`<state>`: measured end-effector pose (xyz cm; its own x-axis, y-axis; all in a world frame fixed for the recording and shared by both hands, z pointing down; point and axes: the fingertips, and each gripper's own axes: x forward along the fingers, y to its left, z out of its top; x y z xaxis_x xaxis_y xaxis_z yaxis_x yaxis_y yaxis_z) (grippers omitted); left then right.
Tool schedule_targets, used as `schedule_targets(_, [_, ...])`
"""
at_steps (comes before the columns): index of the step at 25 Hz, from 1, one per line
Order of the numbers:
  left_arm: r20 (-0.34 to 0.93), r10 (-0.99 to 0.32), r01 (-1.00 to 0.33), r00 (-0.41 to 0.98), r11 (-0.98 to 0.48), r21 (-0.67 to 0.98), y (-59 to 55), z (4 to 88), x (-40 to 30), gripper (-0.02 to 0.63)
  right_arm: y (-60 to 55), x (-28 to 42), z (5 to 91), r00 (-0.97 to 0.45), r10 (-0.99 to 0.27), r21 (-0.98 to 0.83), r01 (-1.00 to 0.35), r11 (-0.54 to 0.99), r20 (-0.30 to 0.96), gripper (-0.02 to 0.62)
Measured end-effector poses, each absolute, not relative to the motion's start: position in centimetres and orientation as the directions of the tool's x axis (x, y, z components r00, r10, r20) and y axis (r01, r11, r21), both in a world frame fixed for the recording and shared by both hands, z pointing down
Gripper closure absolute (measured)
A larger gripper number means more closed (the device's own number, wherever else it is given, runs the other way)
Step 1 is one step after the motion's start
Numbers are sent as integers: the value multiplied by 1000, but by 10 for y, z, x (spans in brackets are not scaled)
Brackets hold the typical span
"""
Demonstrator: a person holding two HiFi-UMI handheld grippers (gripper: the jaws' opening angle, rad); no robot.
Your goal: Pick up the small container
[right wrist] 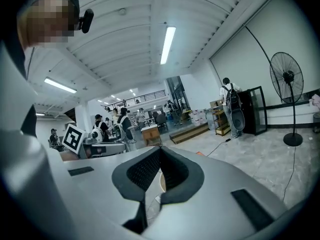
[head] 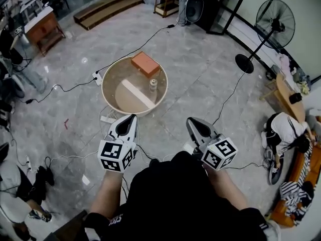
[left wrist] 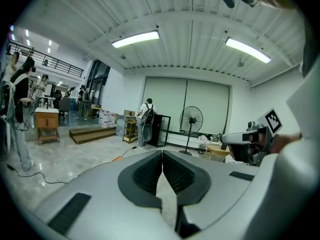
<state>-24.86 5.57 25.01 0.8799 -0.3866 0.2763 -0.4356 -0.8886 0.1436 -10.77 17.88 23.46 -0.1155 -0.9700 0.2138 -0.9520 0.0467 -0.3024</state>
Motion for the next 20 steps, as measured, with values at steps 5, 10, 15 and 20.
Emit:
schedule_targets(5, [289, -393, -452, 873, -874, 177, 41, 268, -249, 588, 156, -103, 238, -128, -966, -290, -955, 60, 223, 581])
schedule_targets(10, [306, -414, -477, 858, -862, 171, 18, 278, -233, 588, 130, -83, 250, -157, -963, -307, -948, 84, 221, 581])
schedule_targets(15, [324, -446, -511, 834, -846, 152, -5, 288, -194, 588, 103, -37, 263, -183, -961, -326, -939, 109, 207, 581])
schedule_targets(20, [335, -500, -565, 799, -814, 132, -28, 292, -132, 588, 73, 34, 277, -242, -948, -348, -923, 161, 204, 581])
